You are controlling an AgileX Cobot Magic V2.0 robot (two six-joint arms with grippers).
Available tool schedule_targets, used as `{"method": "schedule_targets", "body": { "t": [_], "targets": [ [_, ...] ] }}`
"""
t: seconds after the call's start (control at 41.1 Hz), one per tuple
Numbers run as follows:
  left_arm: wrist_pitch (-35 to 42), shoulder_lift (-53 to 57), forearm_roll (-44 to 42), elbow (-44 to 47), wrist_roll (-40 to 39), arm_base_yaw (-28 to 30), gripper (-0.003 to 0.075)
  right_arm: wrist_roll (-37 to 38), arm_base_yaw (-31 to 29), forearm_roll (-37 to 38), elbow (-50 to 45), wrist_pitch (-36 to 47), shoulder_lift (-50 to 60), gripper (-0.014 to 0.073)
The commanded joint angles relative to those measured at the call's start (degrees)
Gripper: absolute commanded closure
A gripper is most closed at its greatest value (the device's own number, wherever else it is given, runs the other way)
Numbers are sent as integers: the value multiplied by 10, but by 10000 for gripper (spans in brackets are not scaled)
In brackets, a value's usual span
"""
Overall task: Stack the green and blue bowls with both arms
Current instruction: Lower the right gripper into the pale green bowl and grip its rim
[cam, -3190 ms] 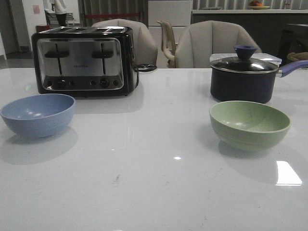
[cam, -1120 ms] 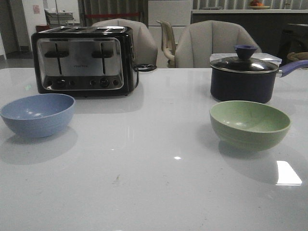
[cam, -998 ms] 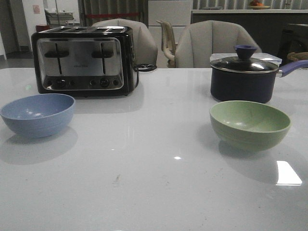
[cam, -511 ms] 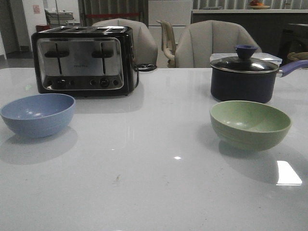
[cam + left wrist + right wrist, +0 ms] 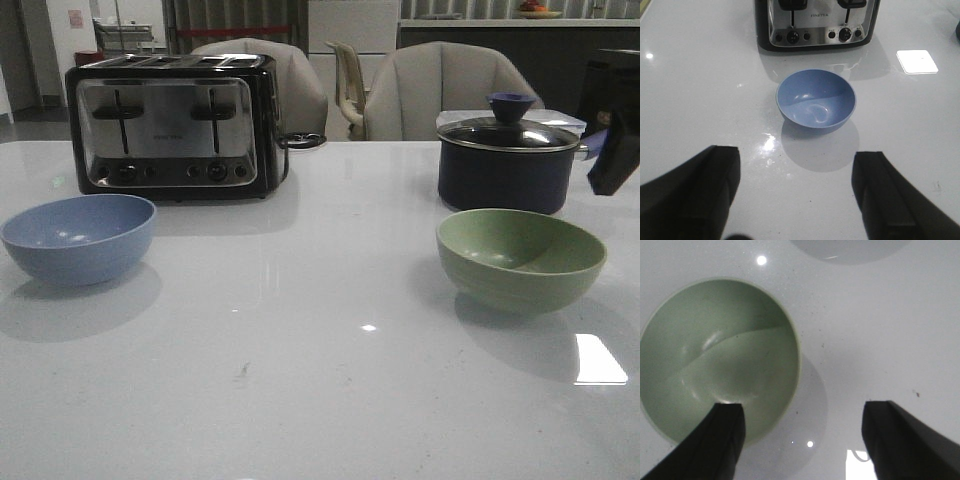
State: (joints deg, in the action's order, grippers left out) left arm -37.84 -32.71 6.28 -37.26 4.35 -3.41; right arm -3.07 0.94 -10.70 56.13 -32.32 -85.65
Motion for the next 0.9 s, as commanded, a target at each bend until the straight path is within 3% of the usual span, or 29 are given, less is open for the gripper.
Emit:
{"method": "schedule_targets", "body": {
  "t": [0.0,0.463,0.511,0.706,0.877],
  "targets": [
    [49,-3,8,-17,2,-3,188,-4,0,-18,48,27,-28,2],
    [49,-3,8,-17,2,-3,188,-5,1,-18,155,-17,-187,20],
    [49,-3,8,-17,2,-3,188,-5,1,-18,159,-22,-190,55],
    [49,-3,8,-17,2,-3,188,-5,1,-18,160,-43,-190,329],
    [49,-3,8,-17,2,-3,188,-5,1,-19,160,-52,-189,468]
  ]
}}
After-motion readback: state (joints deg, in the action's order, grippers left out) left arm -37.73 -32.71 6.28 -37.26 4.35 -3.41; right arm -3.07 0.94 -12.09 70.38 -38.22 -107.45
